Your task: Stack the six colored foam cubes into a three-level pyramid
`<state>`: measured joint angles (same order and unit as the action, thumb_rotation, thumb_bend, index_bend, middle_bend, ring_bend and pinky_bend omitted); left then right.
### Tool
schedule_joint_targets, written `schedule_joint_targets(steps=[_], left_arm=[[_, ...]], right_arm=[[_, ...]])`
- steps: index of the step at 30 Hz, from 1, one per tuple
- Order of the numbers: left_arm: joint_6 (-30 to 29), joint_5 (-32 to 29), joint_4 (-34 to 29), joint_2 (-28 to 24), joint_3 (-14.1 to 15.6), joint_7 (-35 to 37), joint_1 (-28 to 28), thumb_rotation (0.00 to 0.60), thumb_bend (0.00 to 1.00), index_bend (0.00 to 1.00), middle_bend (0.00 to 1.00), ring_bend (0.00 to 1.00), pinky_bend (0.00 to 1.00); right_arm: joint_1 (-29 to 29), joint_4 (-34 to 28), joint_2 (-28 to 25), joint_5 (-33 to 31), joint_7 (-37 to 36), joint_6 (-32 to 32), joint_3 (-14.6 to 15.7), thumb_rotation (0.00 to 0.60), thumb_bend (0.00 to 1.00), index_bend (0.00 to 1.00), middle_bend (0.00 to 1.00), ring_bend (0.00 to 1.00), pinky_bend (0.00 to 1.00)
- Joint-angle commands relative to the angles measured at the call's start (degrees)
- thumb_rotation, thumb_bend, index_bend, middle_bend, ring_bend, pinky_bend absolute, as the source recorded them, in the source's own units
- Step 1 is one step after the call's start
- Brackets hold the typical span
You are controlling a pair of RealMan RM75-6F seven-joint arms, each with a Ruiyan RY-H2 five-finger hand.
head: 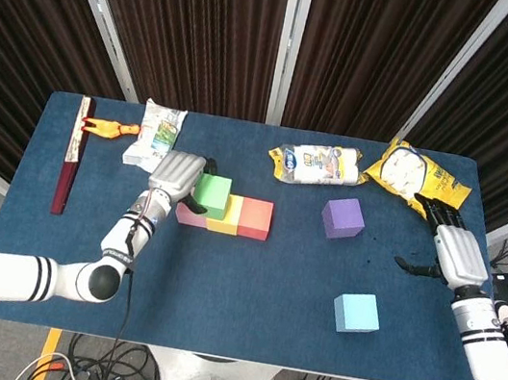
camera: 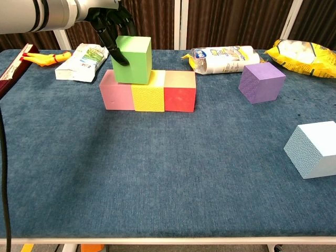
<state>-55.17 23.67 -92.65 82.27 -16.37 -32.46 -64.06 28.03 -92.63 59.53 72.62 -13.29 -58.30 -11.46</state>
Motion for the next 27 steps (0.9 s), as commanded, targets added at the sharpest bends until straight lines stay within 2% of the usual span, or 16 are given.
schedule_joint_targets(steps=[1, 14, 22, 27], left_arm=[[-0.03, -0.43, 0.25, 0.23, 0.10, -0.15, -0.29, 0.600, 0.06, 0.40, 0.39, 0.35, 0.46], [0.42, -1.51, 1.06, 0.66, 0.97, -0.26, -0.76, 0.600, 0.06, 0.38, 0.38, 0.35, 0.46], [-0.23, -1.64, 0.92, 1.00, 1.34, -0.51, -0.94, 0.600, 0.02, 0.29, 0.33, 0.34, 0.45], [-0.83, -1.86, 0.67, 1.11, 1.32, -0.86, -1.15, 0.600, 0.02, 0.20, 0.28, 0.34, 0.45]], right_arm=[[-0.04, 0.28, 0.11, -0.05, -0.26, 0.10, 0.01, 0.600, 0.07, 0.00, 0.10, 0.00, 0.03], [0.10, 1.00, 0.52, 0.07, -0.62, 0.49, -0.03, 0.600, 0.07, 0.00, 0.10, 0.00, 0.04], [0.12, 1.32, 0.72, 0.11, -0.88, 0.58, -0.07, 0.600, 0.07, 0.00, 0.10, 0.00, 0.03], [0.03, 1.42, 0.73, 0.22, -1.36, 0.54, -0.09, 0.600, 0.07, 0.00, 0.10, 0.00, 0.03]])
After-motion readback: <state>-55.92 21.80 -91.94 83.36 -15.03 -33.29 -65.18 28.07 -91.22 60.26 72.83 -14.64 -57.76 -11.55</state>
